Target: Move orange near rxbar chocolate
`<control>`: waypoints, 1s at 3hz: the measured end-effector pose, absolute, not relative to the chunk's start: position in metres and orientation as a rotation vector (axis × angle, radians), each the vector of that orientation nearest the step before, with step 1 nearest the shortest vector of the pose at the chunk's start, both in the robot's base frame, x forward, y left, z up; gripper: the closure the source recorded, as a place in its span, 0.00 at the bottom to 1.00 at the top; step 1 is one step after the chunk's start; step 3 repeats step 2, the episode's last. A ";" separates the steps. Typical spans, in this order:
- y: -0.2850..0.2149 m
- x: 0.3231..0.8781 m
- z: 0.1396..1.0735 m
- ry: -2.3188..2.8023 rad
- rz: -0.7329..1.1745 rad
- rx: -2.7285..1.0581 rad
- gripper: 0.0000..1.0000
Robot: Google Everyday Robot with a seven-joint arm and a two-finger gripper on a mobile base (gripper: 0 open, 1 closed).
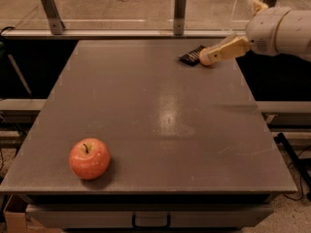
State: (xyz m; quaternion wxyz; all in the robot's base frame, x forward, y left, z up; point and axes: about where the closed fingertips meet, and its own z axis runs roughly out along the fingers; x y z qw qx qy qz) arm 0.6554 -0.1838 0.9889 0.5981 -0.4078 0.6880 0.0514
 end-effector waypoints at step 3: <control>-0.175 0.557 1.071 1.511 0.012 -0.906 0.00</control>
Offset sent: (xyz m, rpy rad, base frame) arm -0.0677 0.0240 0.0586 -0.0246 -0.0920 -0.0082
